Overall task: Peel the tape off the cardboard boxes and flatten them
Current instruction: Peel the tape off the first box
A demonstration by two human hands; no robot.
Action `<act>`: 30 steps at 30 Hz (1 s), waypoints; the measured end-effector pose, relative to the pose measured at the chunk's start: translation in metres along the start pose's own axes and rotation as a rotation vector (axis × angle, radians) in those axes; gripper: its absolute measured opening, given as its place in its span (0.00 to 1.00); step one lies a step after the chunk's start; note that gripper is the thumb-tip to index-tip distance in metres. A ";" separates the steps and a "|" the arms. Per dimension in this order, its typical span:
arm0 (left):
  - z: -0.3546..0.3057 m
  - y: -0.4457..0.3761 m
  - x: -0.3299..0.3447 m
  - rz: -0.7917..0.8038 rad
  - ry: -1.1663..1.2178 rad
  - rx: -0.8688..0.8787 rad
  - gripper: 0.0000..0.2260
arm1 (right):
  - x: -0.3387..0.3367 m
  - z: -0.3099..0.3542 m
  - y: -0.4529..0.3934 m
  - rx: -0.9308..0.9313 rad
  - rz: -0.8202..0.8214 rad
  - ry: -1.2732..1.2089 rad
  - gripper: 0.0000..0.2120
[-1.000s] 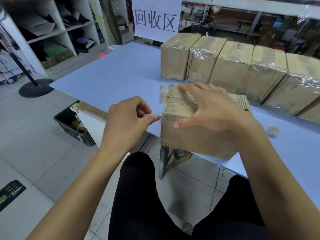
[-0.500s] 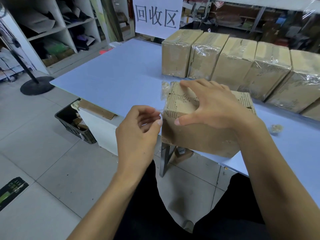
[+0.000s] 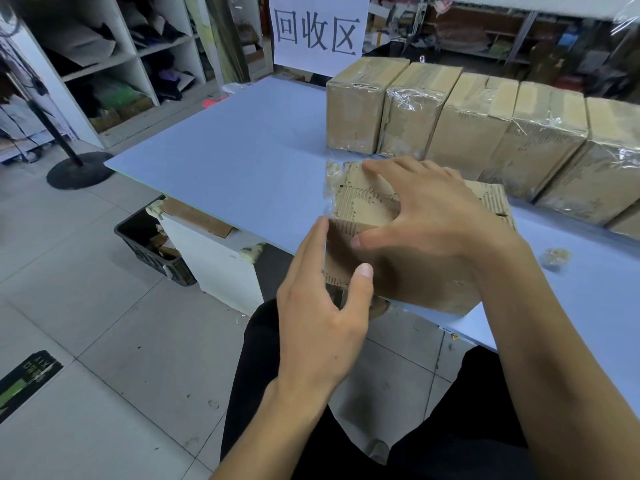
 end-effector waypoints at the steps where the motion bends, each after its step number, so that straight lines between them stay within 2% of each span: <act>1: -0.001 -0.002 0.002 0.003 0.005 0.000 0.31 | 0.000 0.000 0.000 0.000 0.003 0.002 0.53; 6: -0.004 -0.009 0.004 0.024 0.066 -0.038 0.33 | -0.003 0.001 0.000 -0.015 0.013 0.010 0.52; 19: -0.007 -0.028 0.008 0.221 0.154 -0.101 0.37 | -0.003 0.003 0.000 -0.032 0.019 0.019 0.51; 22: -0.002 -0.037 0.007 0.265 0.257 -0.067 0.33 | -0.004 0.002 0.000 -0.023 0.005 0.013 0.49; 24: 0.007 -0.041 -0.001 0.228 0.425 -0.084 0.27 | -0.004 0.001 0.000 -0.028 0.006 0.001 0.49; 26: 0.016 -0.044 -0.012 0.128 0.565 -0.159 0.20 | -0.004 0.001 0.000 -0.025 0.015 -0.013 0.50; 28: 0.022 -0.048 -0.024 0.018 0.567 -0.209 0.15 | -0.005 0.001 0.000 -0.018 0.020 -0.022 0.50; 30: 0.021 -0.055 -0.039 -0.095 0.461 -0.211 0.12 | -0.005 0.001 0.001 -0.015 0.019 -0.031 0.49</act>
Point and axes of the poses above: each hand's wrist, its own y-axis away from the middle knuckle, its own x-axis out of the palm, z = x × y, the point moved 4 cm from there along -y, towards the middle knuckle, and after that the axes turned 6 degrees about -x, right-handed, at the moved point
